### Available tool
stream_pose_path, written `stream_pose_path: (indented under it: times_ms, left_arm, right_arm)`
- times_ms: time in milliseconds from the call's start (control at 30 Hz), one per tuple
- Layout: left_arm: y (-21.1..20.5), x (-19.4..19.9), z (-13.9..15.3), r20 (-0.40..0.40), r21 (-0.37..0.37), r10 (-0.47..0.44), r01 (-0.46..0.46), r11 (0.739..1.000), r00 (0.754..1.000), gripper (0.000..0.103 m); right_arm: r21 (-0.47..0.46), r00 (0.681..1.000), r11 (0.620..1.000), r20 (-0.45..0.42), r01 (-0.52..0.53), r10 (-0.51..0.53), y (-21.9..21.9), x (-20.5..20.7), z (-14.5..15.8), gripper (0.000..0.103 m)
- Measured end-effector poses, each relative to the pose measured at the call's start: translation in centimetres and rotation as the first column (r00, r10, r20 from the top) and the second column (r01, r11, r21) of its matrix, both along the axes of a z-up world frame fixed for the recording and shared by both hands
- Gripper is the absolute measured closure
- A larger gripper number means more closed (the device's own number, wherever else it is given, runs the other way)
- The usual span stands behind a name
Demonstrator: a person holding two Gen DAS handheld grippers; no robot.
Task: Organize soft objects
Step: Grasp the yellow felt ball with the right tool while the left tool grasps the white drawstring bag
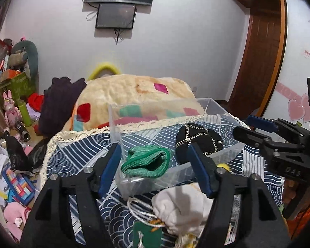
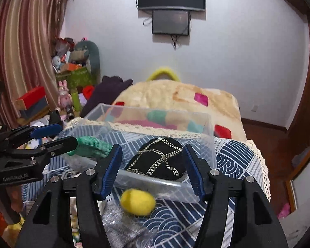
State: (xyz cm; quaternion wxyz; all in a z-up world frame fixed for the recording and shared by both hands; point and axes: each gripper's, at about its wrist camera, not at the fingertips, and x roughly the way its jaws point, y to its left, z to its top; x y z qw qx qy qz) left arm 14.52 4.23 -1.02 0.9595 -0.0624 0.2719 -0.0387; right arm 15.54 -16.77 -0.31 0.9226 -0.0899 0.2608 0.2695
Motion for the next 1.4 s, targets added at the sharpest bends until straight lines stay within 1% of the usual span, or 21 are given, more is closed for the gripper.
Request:
stream_pose_path:
  times_ms: [33,100,167,200,233,367,567,700,867,933,967,1000,1067,1133,1200,1233,1300,1400]
  left_arm:
    - [0.0,-0.5,0.2,0.010,0.004,0.008,-0.008,1.000,1.000,0.029]
    - [0.0,-1.5,0.6,0.029,0.007,0.023,-0.023,1.000,0.999,0.020]
    - [-0.1,-2.5,0.7,0.043,0.009,0.029,-0.030,1.000,0.999,0.012]
    - [-0.2,-2.9,0.7,0.049,0.011,0.030,-0.030,0.999,0.998,0.011]
    - [-0.3,-3.3,0.6,0.054,0.014,0.025,-0.026,1.000,0.998,0.010]
    - [-1.4,-3.7,-0.5,0.021,0.037,-0.008,0.008,0.999,1.000,0.009]
    - [-3.1,-3.5,-2.9,-0.039,0.047,-0.062,0.064,0.997,0.997,0.009]
    - [-3.8,-2.9,-4.3,-0.094,0.031,-0.101,0.104,0.994,0.990,0.009]
    - [-4.2,-2.1,-5.8,-0.131,0.006,-0.125,0.127,0.992,0.984,0.010]
    - [-4.3,-1.8,-6.2,-0.145,-0.010,-0.133,0.133,0.991,0.980,0.014]
    - [-4.3,-1.7,-6.4,-0.155,-0.020,-0.139,0.137,0.990,0.978,0.017]
    - [-4.3,-1.7,-6.5,-0.158,-0.027,-0.144,0.141,0.990,0.977,0.020]
    - [-4.5,-1.8,-6.9,-0.157,-0.021,-0.141,0.140,0.990,0.978,0.023]
    - [-4.7,-2.2,-7.1,-0.144,-0.008,-0.138,0.138,0.990,0.980,0.030]
    - [-4.7,-2.5,-7.4,-0.147,-0.010,-0.143,0.143,0.990,0.979,0.043]
    - [-4.6,-2.7,-7.5,-0.146,-0.006,-0.144,0.145,0.989,0.979,0.047]
    - [-4.6,-2.9,-7.6,-0.146,0.016,-0.141,0.145,0.989,0.979,0.062]
    - [-4.4,-3.2,-7.2,-0.139,0.044,-0.136,0.143,0.989,0.981,0.070]
  right_arm:
    - [0.009,1.000,1.000,0.002,-0.006,0.006,-0.2,-0.3,0.1,0.046]
    - [0.022,1.000,1.000,0.013,-0.013,0.013,-0.5,-0.9,0.3,0.046]
    - [0.025,1.000,1.000,0.023,-0.015,0.015,-0.7,-1.3,0.2,0.046]
    - [0.023,1.000,1.000,0.024,-0.018,0.017,-0.7,-1.5,0.0,0.046]
    - [0.021,1.000,1.000,0.021,-0.020,0.020,-0.7,-1.6,-0.2,0.046]
    - [0.009,1.000,1.000,0.001,-0.020,0.020,-0.6,-2.0,-1.6,0.046]
    - [-0.029,0.998,0.999,-0.058,-0.020,0.018,-0.5,-2.2,-4.8,0.046]
    - [-0.048,0.995,0.999,-0.099,-0.021,0.016,-0.2,-1.4,-6.5,0.046]
    - [-0.051,0.990,0.998,-0.136,-0.032,0.024,0.3,-0.4,-7.3,0.046]
    - [-0.053,0.988,0.998,-0.149,-0.036,0.028,0.6,-0.1,-7.5,0.049]
    - [-0.056,0.988,0.998,-0.152,-0.035,0.026,0.7,0.0,-7.7,0.054]
    - [-0.058,0.988,0.998,-0.153,-0.032,0.023,0.8,0.1,-7.8,0.063]
    - [-0.045,0.987,0.998,-0.160,-0.036,0.028,0.8,0.0,-8.0,0.063]
    - [-0.037,0.989,0.999,-0.147,-0.030,0.024,0.5,-0.5,-8.0,0.065]
    - [-0.039,0.991,0.999,-0.134,-0.029,0.023,0.5,-1.0,-8.0,0.066]
    - [-0.040,0.992,0.999,-0.127,-0.029,0.024,0.4,-1.3,-7.8,0.066]
    - [-0.038,0.993,0.999,-0.117,-0.028,0.023,0.2,-1.5,-7.6,0.066]
    - [-0.021,0.994,0.999,-0.108,-0.025,0.023,-0.1,-1.7,-7.1,0.066]
